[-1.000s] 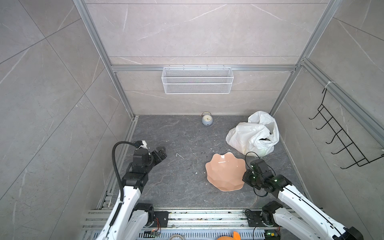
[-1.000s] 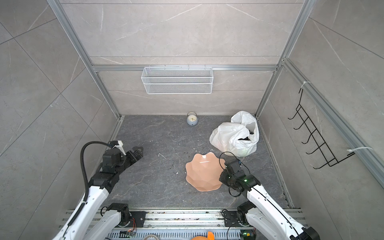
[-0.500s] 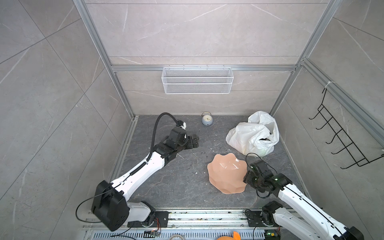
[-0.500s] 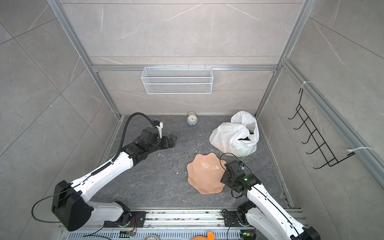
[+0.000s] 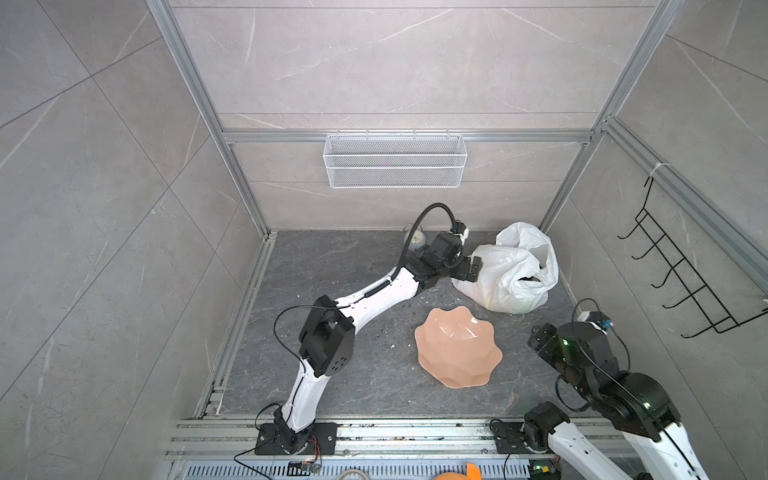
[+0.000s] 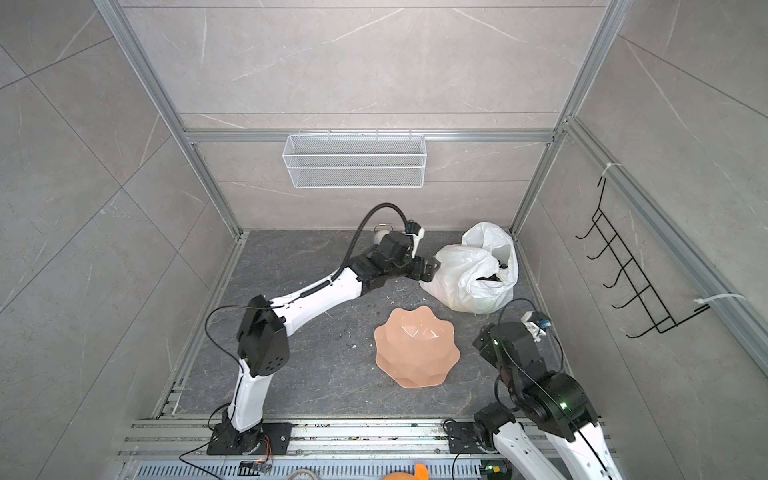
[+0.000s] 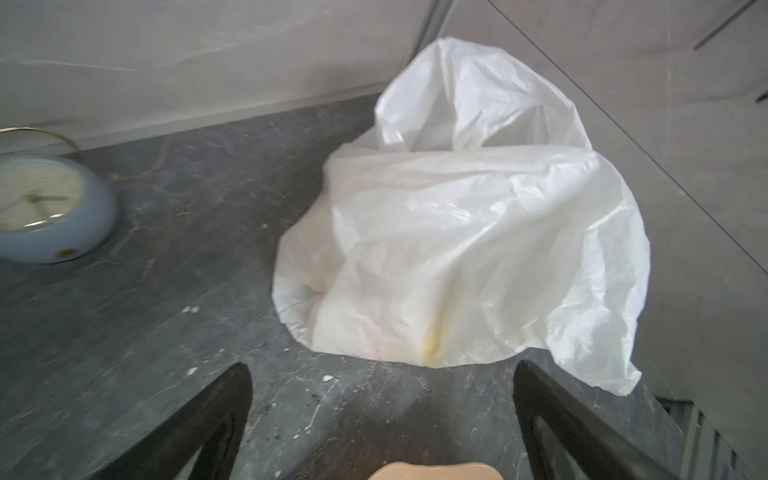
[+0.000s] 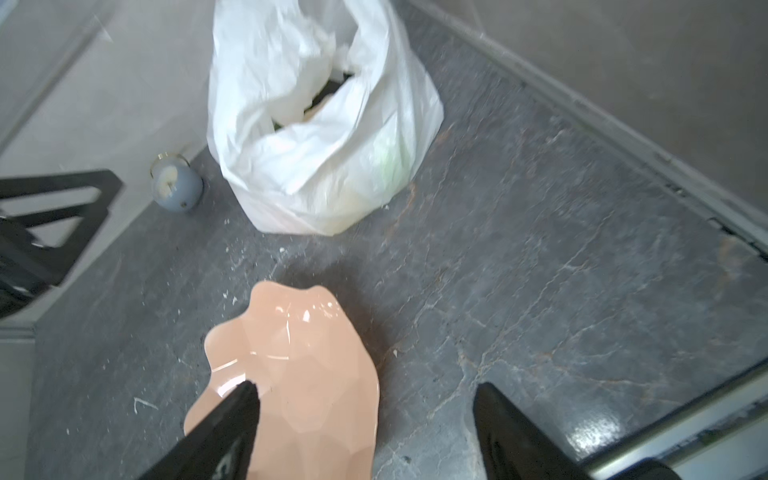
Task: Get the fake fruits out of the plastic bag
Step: 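Grasp the white bag handle with the left gripper while the right gripper withdraws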
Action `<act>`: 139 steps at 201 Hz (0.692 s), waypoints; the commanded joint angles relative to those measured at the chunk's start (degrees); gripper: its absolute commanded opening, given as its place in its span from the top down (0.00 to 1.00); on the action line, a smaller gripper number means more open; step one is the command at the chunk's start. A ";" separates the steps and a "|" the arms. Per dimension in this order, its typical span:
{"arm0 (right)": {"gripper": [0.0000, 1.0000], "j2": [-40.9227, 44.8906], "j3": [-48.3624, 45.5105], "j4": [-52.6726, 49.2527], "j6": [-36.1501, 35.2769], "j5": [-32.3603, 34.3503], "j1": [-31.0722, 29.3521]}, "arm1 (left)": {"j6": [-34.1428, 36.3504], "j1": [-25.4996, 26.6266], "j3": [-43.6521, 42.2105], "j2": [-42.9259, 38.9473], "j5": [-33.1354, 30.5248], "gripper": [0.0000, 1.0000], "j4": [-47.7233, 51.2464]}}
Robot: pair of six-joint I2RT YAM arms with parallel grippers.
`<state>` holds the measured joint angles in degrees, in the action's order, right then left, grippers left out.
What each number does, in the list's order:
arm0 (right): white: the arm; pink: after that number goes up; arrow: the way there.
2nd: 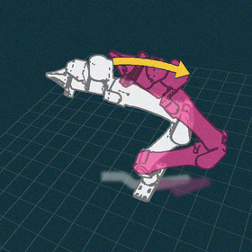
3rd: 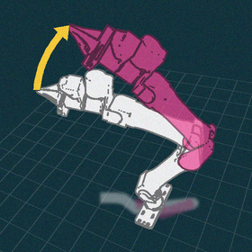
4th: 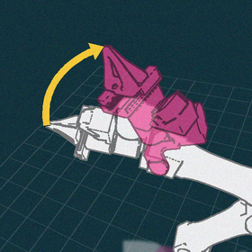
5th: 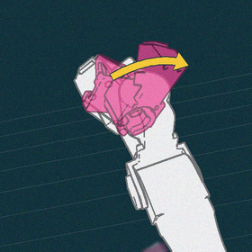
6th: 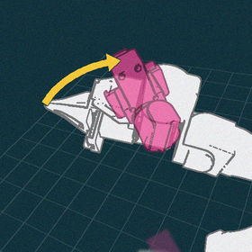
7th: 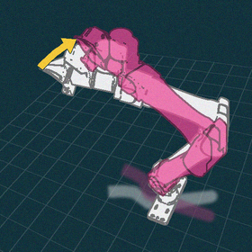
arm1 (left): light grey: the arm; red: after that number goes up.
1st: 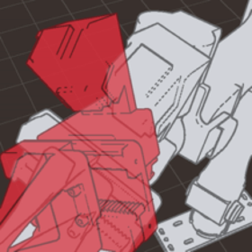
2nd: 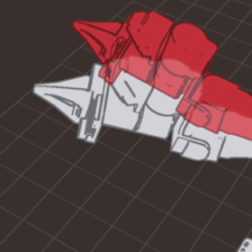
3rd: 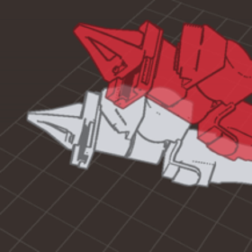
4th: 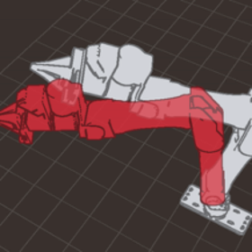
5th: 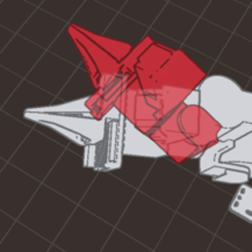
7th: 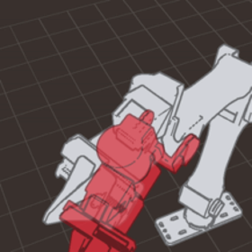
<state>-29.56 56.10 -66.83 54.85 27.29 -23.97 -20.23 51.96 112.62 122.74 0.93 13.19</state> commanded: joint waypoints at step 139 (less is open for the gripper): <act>0.18 6.80 2.03 -4.67 -3.67 9.68 0.21 | 8.37 8.18 32.23 25.56 -9.50 0.51 -6.18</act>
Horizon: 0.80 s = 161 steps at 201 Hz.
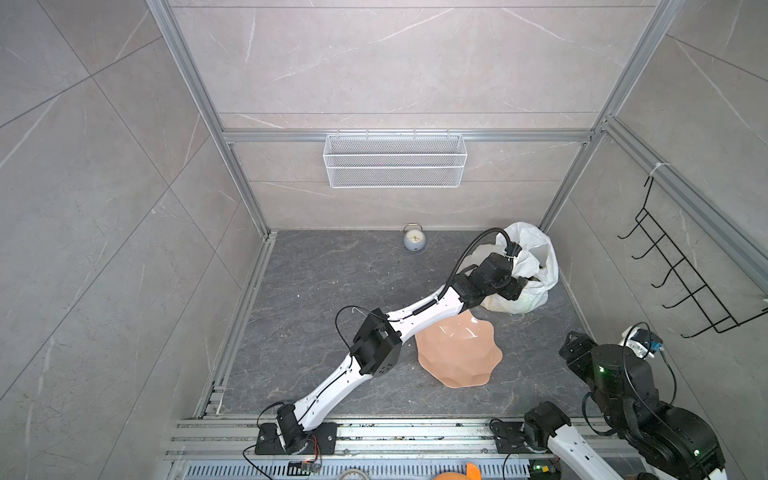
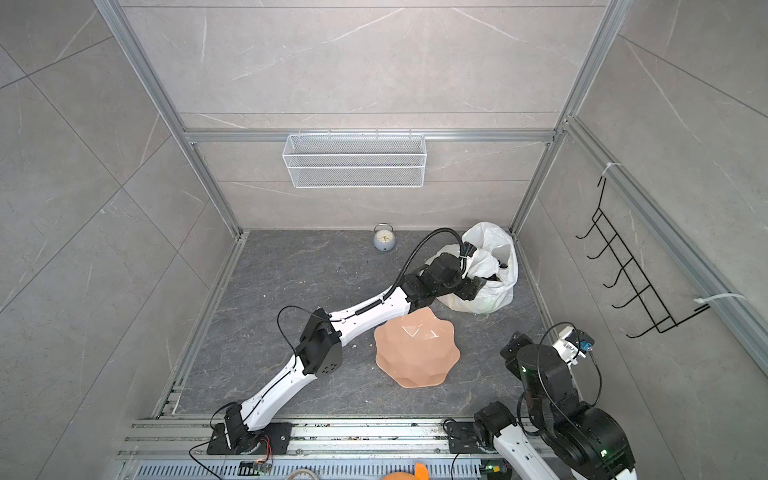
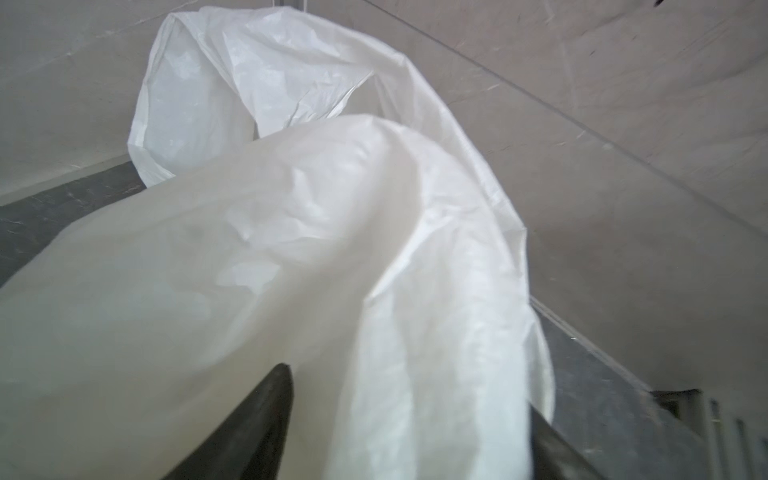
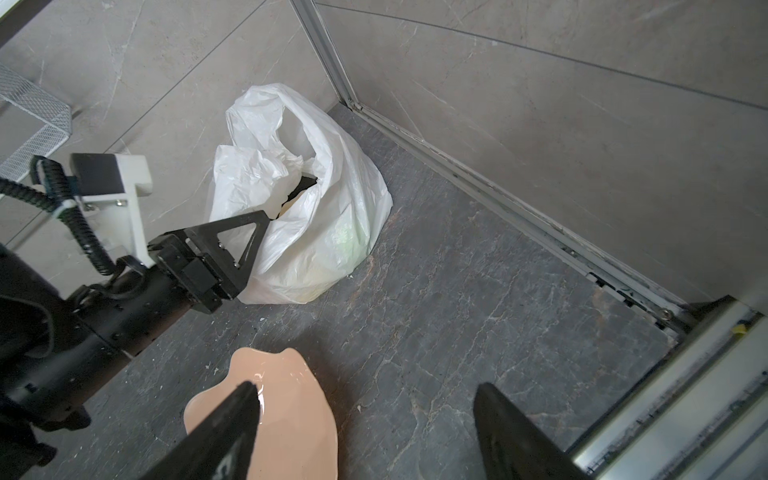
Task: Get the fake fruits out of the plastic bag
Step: 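Grasp the white bag handle with the left gripper while the right gripper withdraws, then drag the white bag with the left gripper toward the table center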
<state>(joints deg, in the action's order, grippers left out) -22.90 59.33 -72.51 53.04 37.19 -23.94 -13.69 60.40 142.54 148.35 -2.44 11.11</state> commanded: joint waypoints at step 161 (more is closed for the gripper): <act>0.18 -1.14 -6.20 4.66 -2.85 -4.08 0.22 | 2.64 -7.84 -36.11 -29.59 -26.64 1.00 -22.10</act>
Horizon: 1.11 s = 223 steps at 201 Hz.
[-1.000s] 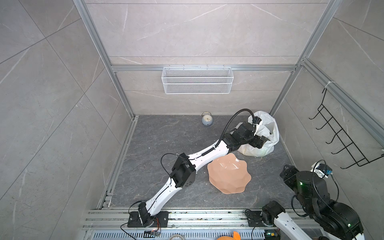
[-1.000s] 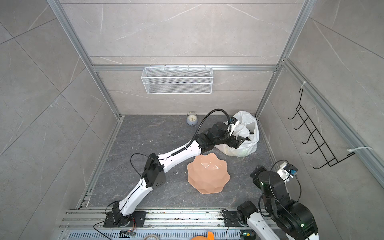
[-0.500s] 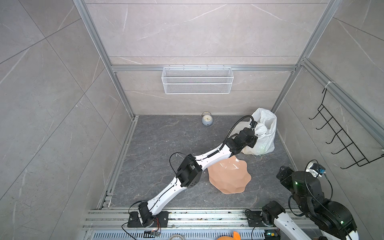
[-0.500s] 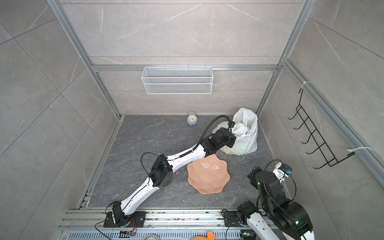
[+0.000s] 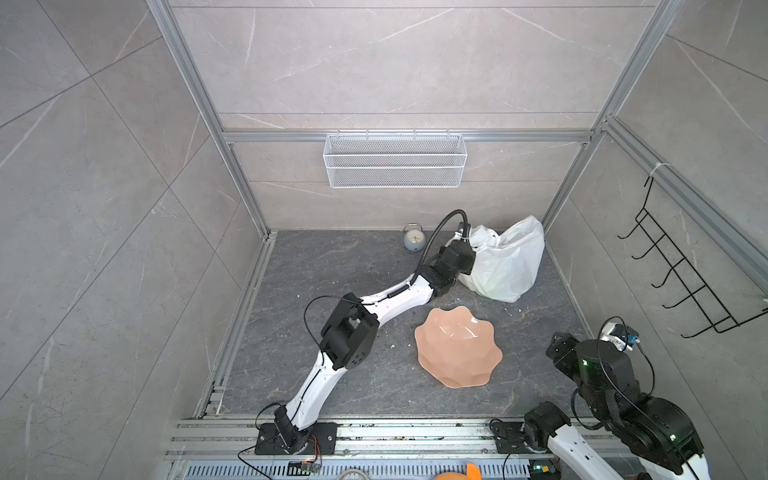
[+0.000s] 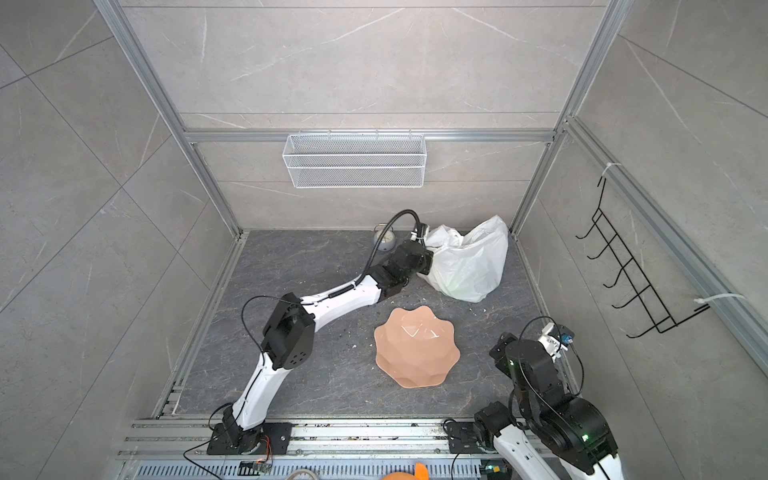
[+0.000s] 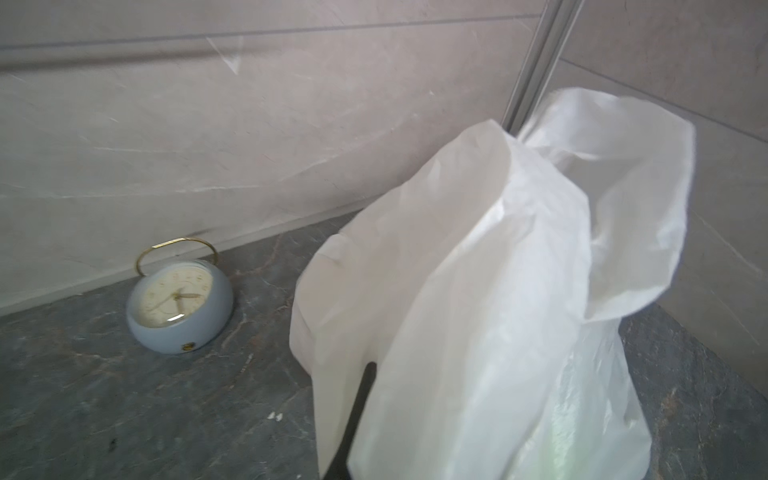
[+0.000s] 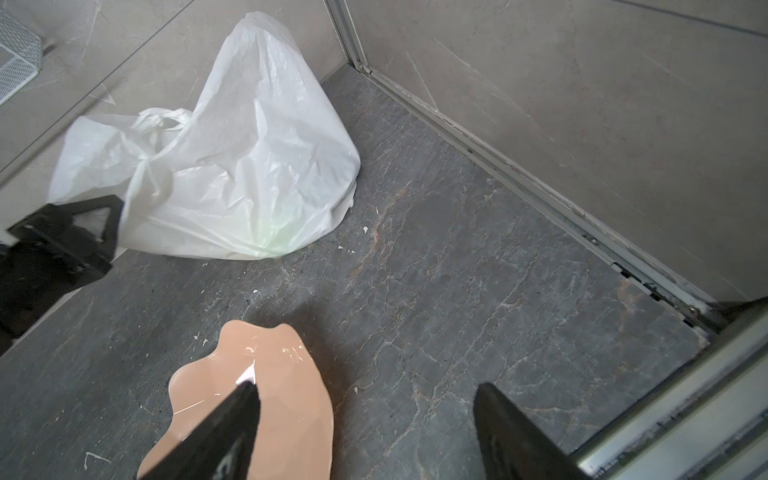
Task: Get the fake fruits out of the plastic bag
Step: 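Drag the white bag with the left gripper toward the table center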
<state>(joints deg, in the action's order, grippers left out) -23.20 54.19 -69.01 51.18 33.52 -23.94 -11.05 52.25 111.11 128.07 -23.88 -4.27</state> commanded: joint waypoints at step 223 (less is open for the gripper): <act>0.18 -13.80 -2.50 13.54 -7.99 -12.86 0.18 | -2.55 -10.46 -54.59 -54.43 -11.10 1.00 -7.50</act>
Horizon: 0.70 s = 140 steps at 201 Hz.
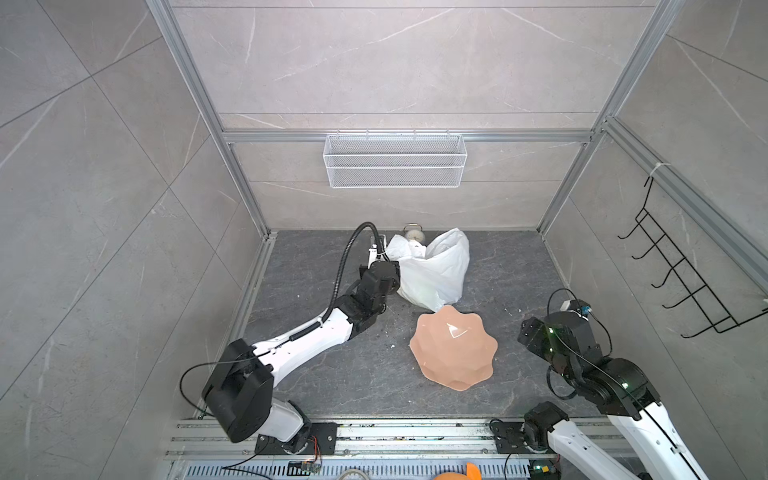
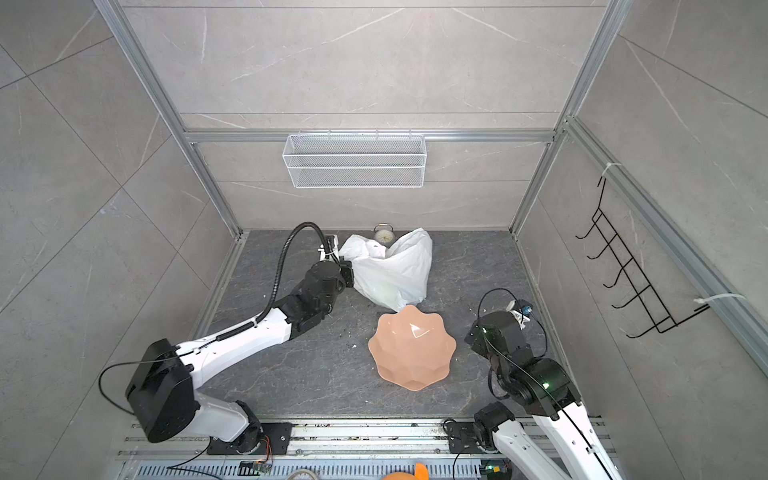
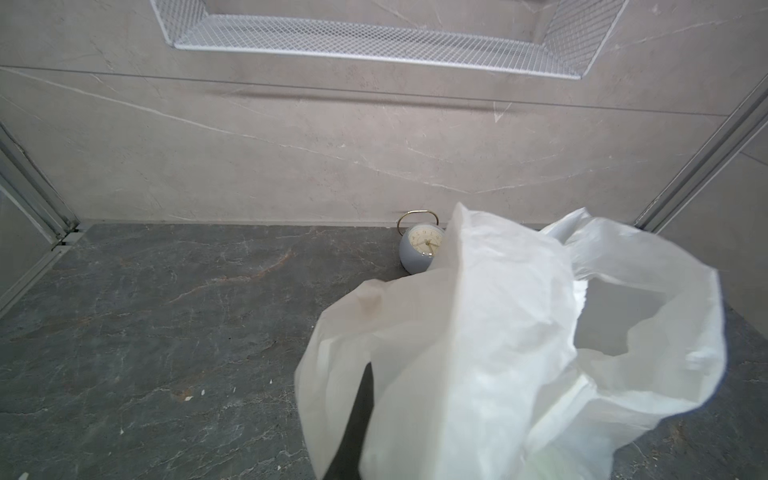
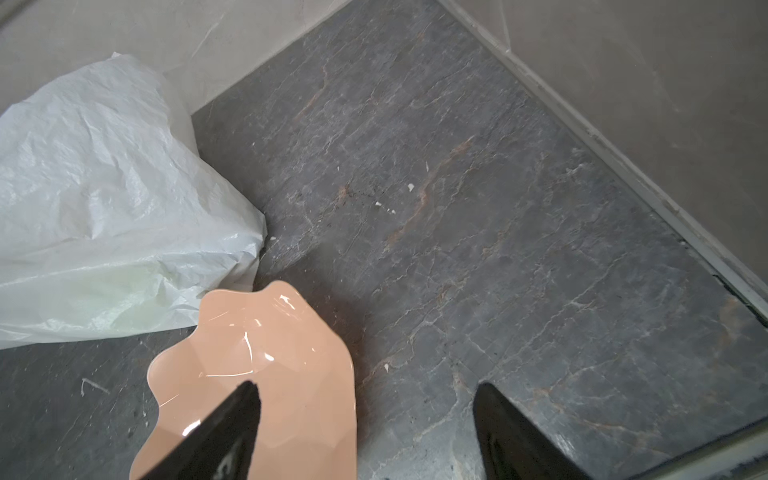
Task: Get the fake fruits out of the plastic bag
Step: 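Drag the white bag with the left gripper toward the table center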
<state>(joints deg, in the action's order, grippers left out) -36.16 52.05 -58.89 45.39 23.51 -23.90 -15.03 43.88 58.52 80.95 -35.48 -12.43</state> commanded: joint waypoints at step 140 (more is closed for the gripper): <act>0.19 -37.96 15.62 29.17 -19.75 -19.88 -8.05 | -4.04 -15.51 -6.54 -31.41 12.94 1.00 33.87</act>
<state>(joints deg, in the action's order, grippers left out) -66.19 61.89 -38.98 31.55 7.62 -31.05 -15.03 28.82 52.77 53.56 -21.26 17.41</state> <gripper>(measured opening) 0.812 0.049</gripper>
